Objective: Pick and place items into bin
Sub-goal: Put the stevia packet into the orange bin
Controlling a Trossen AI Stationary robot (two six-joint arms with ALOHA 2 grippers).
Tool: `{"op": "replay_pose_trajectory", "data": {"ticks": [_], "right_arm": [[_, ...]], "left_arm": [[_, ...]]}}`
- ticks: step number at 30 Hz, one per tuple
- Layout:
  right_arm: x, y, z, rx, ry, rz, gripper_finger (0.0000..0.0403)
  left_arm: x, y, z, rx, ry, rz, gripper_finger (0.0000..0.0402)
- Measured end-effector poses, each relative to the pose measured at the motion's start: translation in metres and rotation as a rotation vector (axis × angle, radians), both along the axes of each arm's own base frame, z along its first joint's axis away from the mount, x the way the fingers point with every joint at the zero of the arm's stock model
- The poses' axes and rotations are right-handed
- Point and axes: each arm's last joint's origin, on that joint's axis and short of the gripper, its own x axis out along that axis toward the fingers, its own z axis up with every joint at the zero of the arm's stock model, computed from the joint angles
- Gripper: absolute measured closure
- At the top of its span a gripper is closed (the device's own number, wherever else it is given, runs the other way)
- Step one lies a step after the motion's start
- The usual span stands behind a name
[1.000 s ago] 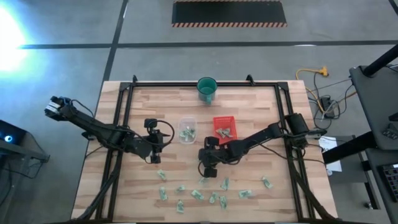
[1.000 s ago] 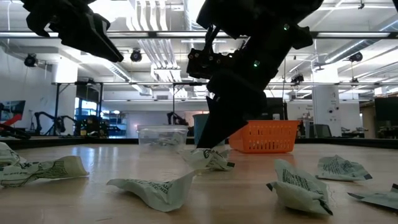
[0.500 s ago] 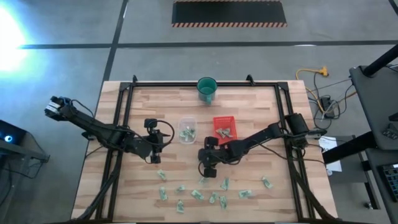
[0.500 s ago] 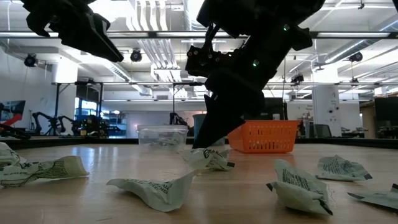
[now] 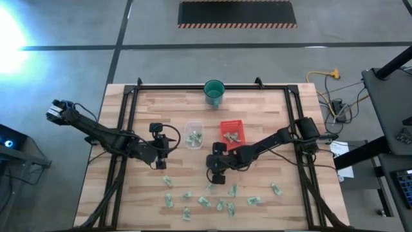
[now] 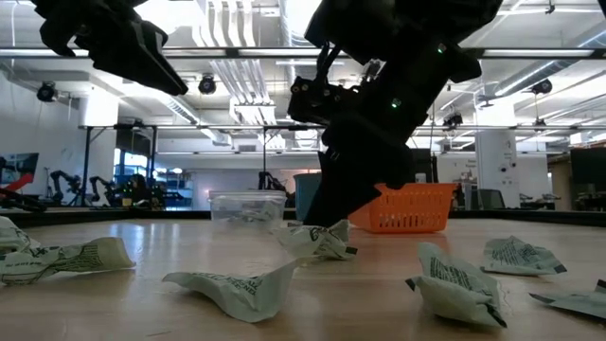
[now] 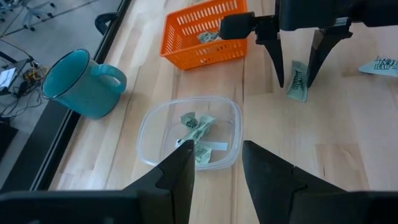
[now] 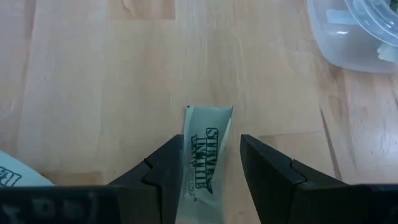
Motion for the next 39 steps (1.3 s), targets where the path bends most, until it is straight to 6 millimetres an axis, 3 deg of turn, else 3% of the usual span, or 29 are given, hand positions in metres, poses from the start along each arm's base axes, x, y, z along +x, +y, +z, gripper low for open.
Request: {"op": "replay_pose_trajectory", "data": {"ticks": [5,13,21,32,39], "right_arm": [[0.0,0.0,0.0,0.002,0.004,0.011,0.0267],[0.0,0.0,0.0,-0.009,0.008,0.031,0.0341],[0.002,0.001,0.002,-0.022,0.005,0.051,0.0389],[0.003,0.003,0.018,-0.038,0.023,0.057,0.0394],[-0.011,0.006,0.054,-0.109,-0.004,0.023,0.0394]], "left_arm": [[0.0,0.0,0.0,0.0,0.0,0.0,0.0283],[0.0,0.0,0.0,0.0,0.001,0.001,0.0283],[0.0,0.0,0.0,0.0,0.002,0.0,0.0283],[0.0,0.0,-0.001,0.001,0.003,0.0,0.0283],[0.0,0.0,-0.001,0.001,0.004,0.0,0.0283]]}}
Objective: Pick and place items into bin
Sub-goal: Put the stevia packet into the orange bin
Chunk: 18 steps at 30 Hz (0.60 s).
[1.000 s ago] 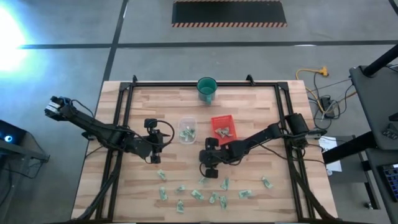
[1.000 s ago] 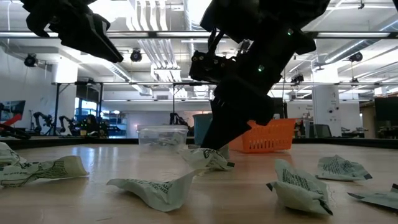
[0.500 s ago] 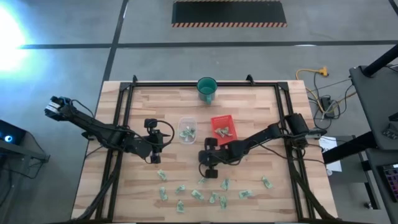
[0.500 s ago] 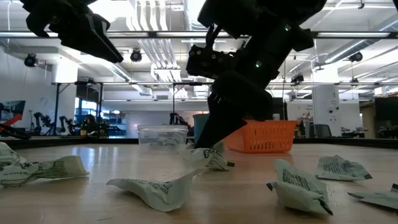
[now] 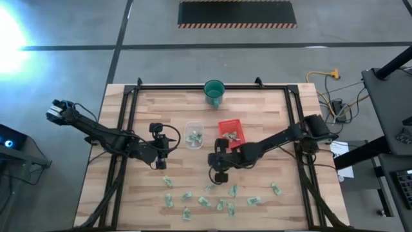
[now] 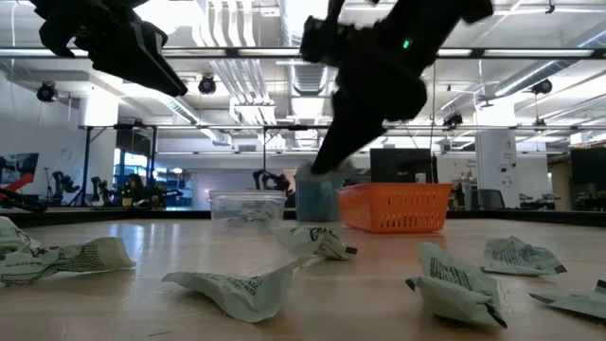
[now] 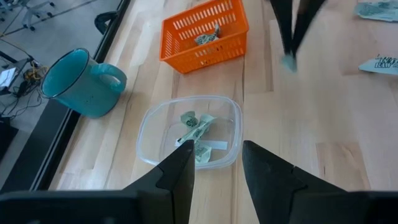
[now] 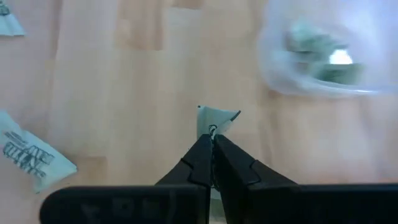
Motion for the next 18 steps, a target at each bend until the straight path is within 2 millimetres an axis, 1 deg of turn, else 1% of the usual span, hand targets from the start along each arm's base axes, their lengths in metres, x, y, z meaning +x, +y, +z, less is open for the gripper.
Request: {"op": "replay_pose_trajectory", "data": {"ticks": [5,8,11,18], "right_arm": [[-0.021,0.001,0.028,-0.118,-0.016,-0.102,0.0394],[-0.034,-0.004,0.035,-0.178,-0.021,-0.191,0.0394],[-0.044,-0.011,0.029,-0.208,-0.015,-0.246,0.0394],[-0.059,-0.037,0.004,-0.218,0.047,-0.366,0.0394]], "left_arm": [[0.0,0.0,0.0,0.0,-0.001,0.0,0.0283],[0.0,0.0,0.0,0.0,-0.001,0.0,0.0283],[0.0,0.0,0.0,0.0,-0.001,0.0,0.0283],[0.0,0.0,0.0,0.001,0.001,0.0,0.0283]]}}
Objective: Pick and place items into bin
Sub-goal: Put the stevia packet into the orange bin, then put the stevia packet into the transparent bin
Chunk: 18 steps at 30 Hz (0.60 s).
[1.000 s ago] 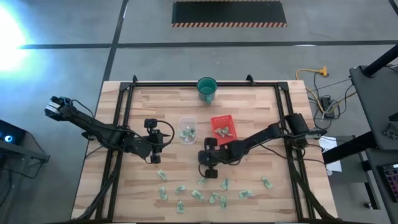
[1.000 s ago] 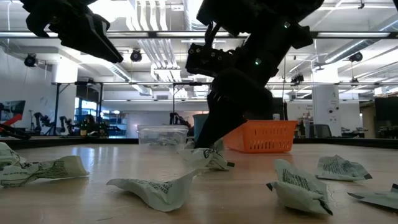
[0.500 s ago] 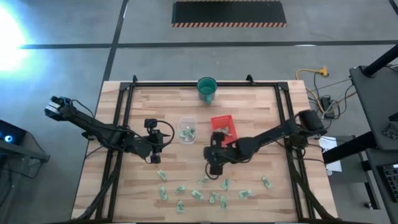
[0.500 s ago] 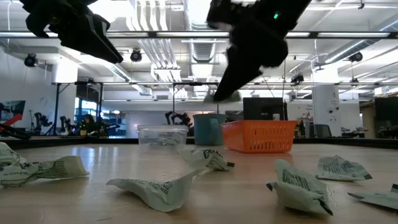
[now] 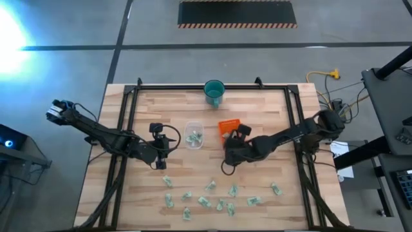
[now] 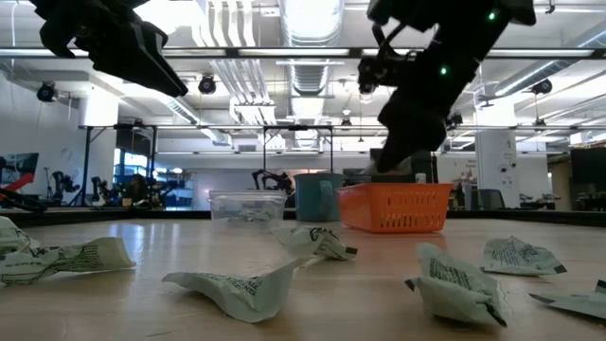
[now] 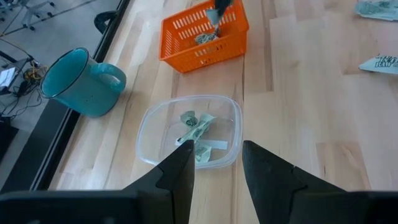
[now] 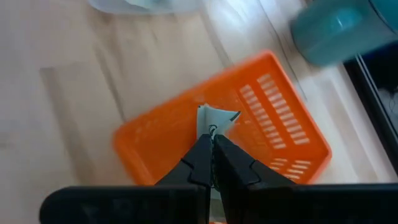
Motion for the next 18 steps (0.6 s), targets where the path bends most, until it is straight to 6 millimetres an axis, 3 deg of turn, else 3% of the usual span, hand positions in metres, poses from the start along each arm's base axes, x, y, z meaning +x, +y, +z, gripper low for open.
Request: {"op": "replay_pose_trajectory", "data": {"ticks": [9,18], "right_arm": [[-0.0024,-0.0093,-0.0021,0.007,-0.004,-0.041,0.0388],[-0.0099,-0.0106,-0.0007,0.001,0.002,-0.033,0.0296]], "left_arm": [[0.0,0.0,0.0,0.0,0.0,0.0,0.0283],[0.0012,-0.0014,-0.0034,-0.019,0.016,-0.018,0.0283]]}}
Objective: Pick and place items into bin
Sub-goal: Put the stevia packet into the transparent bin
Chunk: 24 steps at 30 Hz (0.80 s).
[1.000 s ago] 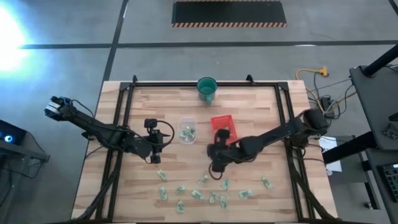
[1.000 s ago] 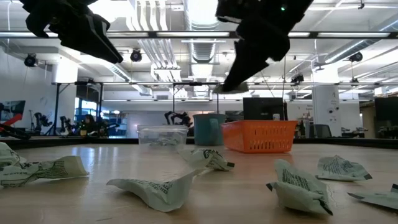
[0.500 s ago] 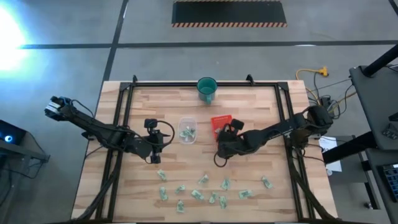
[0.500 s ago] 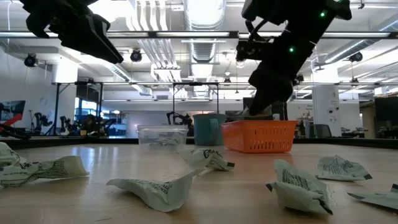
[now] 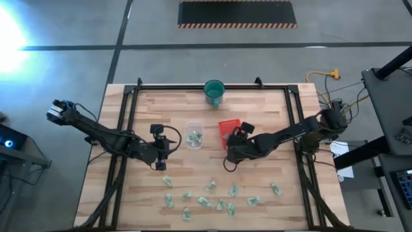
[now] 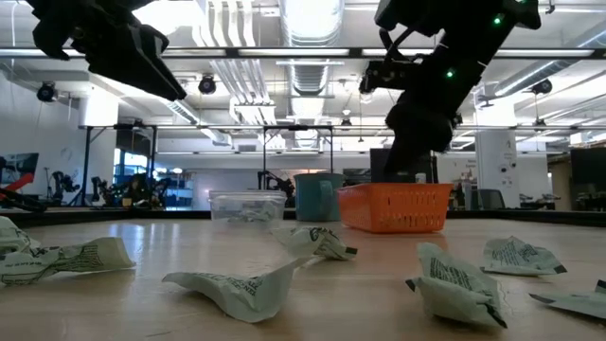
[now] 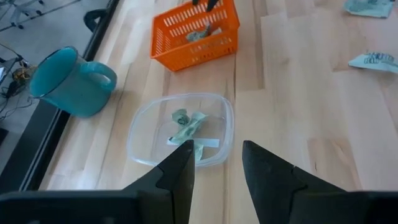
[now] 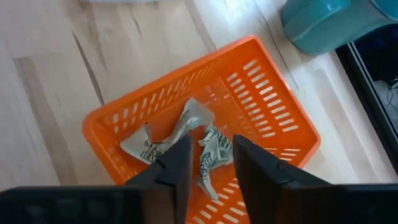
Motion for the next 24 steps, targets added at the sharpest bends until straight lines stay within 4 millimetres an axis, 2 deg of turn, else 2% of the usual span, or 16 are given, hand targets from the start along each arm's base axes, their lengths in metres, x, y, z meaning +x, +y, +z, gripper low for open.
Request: {"op": "replay_pose_trajectory", "data": {"ticks": [3,6,9,14,19,24], "right_arm": [[-0.002,0.001,0.008,-0.014,-0.028,-0.002,0.027],[-0.006,0.007,0.019,-0.009,-0.067,0.022,0.0255],[-0.014,0.02,0.032,0.003,-0.11,0.072,0.025],[-0.028,0.045,0.048,0.013,-0.155,0.186,0.0257],[-0.04,0.069,0.054,0.018,-0.166,0.294,0.0265],[-0.045,0.083,0.051,0.021,-0.162,0.344,0.0272]], "left_arm": [[0.003,-0.001,-0.005,-0.034,0.013,0.02,0.0283],[0.006,-0.006,-0.012,-0.082,0.075,-0.045,0.0283],[0.009,-0.01,-0.018,-0.157,0.136,-0.122,0.0283],[0.011,-0.019,-0.027,-0.234,0.194,-0.142,0.0283],[0.008,-0.031,-0.039,-0.339,0.322,-0.199,0.0283],[0.004,-0.048,-0.05,-0.361,0.406,-0.244,0.0283]]}}
